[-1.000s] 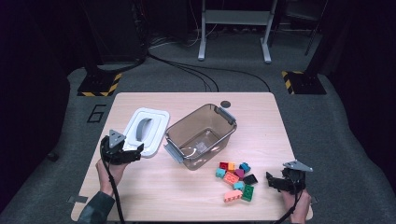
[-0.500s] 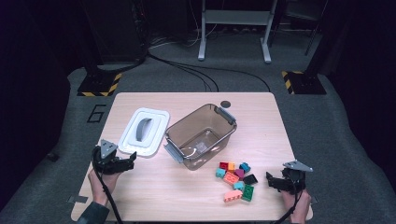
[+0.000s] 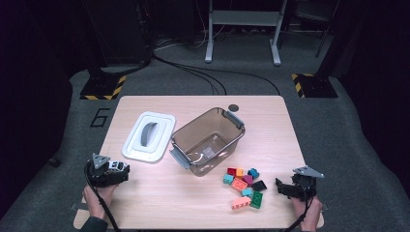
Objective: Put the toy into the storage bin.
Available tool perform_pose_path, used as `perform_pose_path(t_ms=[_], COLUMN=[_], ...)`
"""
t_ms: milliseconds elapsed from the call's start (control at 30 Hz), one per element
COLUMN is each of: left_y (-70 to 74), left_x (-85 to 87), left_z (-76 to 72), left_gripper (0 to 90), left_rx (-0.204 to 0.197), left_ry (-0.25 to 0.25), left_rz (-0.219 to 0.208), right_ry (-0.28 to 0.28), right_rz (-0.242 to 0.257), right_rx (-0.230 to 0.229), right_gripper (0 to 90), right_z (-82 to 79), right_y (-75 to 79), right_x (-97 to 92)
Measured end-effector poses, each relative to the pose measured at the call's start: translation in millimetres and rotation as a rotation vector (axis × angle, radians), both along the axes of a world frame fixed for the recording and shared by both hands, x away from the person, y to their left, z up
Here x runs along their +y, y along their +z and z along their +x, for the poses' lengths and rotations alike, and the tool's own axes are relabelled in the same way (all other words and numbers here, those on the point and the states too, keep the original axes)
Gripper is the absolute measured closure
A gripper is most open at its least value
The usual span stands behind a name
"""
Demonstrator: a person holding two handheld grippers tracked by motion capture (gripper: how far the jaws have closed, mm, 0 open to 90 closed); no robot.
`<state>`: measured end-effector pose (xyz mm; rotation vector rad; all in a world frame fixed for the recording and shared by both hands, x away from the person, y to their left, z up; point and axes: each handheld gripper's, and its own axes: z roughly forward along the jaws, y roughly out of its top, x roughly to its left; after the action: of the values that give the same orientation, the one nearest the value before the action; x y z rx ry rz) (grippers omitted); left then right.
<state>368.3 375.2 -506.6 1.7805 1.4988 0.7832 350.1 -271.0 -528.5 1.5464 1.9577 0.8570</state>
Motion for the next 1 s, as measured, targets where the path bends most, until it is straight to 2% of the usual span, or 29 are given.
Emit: perform_pose_path(t_ms=[167,233,367,400,500,667,800,867,1000], left_y=[-13.3,-16.0,-19.2,-20.8,-22.8,-23.5,-23.4,-22.3,-21.4], left_x=[5.3,7.3,8.8,8.9,10.0,8.7,7.5,7.2,4.7], left_z=[7.4,9.5,11.1,12.0,13.2,12.7,11.9,10.9,9.7], left_gripper=[0.0,0.2,12.4,16.8,17.5,23.9,24.4,24.5,25.9], left_rx=[0.065,0.078,0.089,0.081,0.091,0.065,0.059,0.073,0.06], left_ry=[0.009,0.012,0.011,0.019,0.021,0.032,0.027,0.016,0.004], left_rz=[-0.008,-0.01,-0.013,-0.014,-0.017,-0.007,0.004,0.009,0.019], right_ry=[-0.002,-0.002,-0.001,-0.001,-0.001,-0.001,-0.001,-0.001,-0.001], right_rz=[0.001,0.0,0.001,0.001,0.001,0.001,0.001,0.001,0.001], right_rx=[0.0,0.0,0.0,0.0,0.0,0.0,0.0,0.0,0.0], right_gripper=[9.1,9.1,9.1,9.1,9.1,9.1,9.1,9.1,9.1], right_z=[-0.1,-0.1,0.0,0.0,0.0,-0.1,-0.1,-0.1,-0.1], right_y=[0.0,0.0,0.0,0.0,0.0,0.0,0.0,0.0,0.0], right_x=[0.3,0.3,0.2,0.2,0.2,0.2,0.3,0.3,0.2])
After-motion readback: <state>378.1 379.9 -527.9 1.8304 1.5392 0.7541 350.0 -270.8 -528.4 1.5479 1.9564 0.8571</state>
